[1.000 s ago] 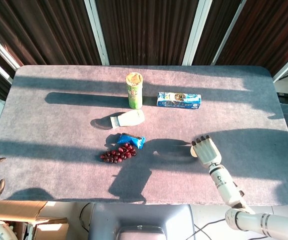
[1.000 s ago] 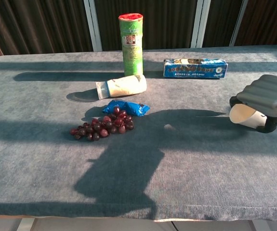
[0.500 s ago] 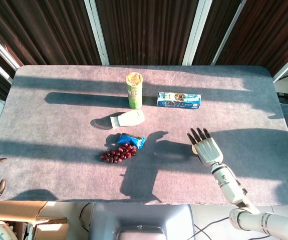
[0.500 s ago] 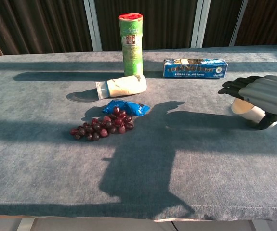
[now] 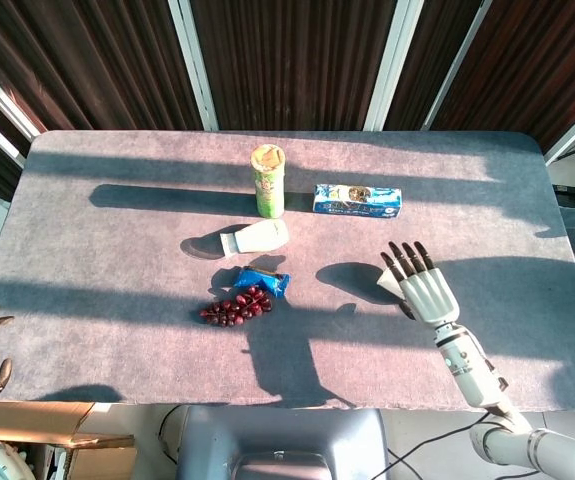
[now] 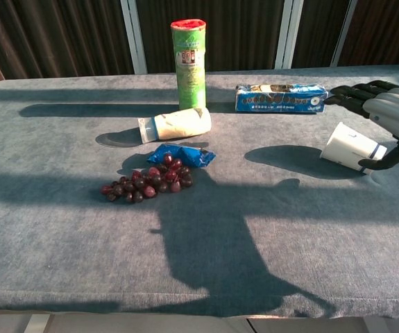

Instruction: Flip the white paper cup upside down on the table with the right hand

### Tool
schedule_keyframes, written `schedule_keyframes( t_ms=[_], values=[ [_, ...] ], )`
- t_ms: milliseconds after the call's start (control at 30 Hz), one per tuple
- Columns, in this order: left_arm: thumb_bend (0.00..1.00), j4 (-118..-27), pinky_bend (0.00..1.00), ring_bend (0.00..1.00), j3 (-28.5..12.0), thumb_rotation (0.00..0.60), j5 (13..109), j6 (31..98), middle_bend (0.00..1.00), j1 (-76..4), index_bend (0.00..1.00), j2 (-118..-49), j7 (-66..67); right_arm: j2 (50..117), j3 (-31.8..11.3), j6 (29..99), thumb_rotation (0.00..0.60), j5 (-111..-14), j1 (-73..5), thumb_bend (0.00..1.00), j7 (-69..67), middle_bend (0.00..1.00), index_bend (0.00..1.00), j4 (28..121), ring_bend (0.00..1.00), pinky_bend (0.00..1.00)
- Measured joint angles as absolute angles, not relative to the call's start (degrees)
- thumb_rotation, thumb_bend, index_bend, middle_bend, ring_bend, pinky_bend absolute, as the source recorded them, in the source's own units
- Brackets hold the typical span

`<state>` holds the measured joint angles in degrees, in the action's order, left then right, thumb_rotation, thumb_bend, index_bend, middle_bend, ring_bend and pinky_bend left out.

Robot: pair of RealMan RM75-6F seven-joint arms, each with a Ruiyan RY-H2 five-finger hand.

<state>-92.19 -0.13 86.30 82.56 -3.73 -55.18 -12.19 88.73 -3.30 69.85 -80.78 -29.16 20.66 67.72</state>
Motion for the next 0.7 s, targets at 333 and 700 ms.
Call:
schedule_keyframes(
  t_ms=[333,700],
  values=[
    [0.48,-92.3,0.13,0.0,0.1,0.6,86.8,82.4,0.06,-3.9,0.21,-55.1,-12.2,89.0,-4.4,75.7,0.6,-76.1,-23.4,0.39,32.5,0.08,0.02,70.8,0.06,0.21],
    [0.48,-92.2,0.13,0.0,0.1,0.6,86.8,82.6,0.06,-3.8,0.21,-55.0,-12.5,94.3,-8.0,72.8,0.6,-70.4,-22.8,0.35,26.9,0.23,0.2,68.3,0.25,0.4]
  ],
)
